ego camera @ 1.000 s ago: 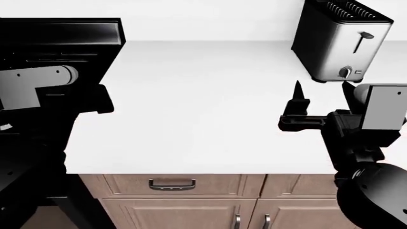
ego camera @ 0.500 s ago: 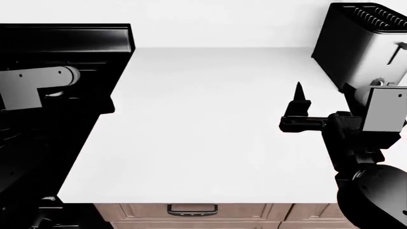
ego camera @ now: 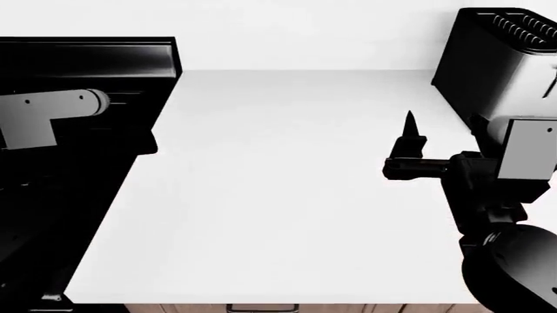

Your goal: Pick and place the shaker into the drawer. Then close the cabinet.

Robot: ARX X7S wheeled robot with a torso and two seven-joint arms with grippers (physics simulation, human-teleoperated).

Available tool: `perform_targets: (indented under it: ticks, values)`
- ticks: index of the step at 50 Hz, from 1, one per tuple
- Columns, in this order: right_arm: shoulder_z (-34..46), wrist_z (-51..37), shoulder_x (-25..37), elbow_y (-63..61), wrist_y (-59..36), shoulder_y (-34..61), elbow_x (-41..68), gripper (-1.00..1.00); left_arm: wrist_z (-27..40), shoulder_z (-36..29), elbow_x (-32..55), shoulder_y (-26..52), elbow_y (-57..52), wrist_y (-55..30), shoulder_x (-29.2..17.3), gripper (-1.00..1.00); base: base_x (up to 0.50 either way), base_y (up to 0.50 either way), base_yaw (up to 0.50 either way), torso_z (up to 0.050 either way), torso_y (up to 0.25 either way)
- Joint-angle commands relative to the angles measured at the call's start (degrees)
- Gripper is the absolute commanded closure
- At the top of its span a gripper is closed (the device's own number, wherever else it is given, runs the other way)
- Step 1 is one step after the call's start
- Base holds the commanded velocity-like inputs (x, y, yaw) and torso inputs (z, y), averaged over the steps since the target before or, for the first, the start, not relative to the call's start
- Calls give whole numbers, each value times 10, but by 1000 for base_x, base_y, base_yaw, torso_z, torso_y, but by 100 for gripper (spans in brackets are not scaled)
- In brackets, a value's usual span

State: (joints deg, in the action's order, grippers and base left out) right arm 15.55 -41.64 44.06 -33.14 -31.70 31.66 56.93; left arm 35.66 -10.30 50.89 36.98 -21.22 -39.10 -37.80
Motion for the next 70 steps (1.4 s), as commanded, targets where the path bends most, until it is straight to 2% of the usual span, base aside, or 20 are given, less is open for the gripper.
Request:
perform_targets:
  ticks: [1, 45, 55, 61, 70]
  values:
    - [1, -1, 0, 0, -2, 2, 1, -100, -1, -1, 0, 0, 1, 2, 0, -100, 238, 0, 0, 0, 0]
    - [3, 1, 0, 0, 2, 0, -1, -100, -3, -5, -3, -1, 7, 6, 1, -100, 186, 0, 0, 0, 0]
    - [2, 0, 3, -8, 3, 1, -2, -100, -2, -3, 1, 0, 5, 5, -1, -100, 0, 0, 0, 0, 1]
    - [-15, -2, 30, -56, 27, -30, -23, -100, -3, 0, 5, -1, 2, 6, -2, -100, 0, 0, 0, 0, 0]
    - [-56, -19, 69, -122, 85, -132, -71, -100, -2, 1, 7, -4, -4, 8, -5, -100, 0, 0, 0, 0, 0]
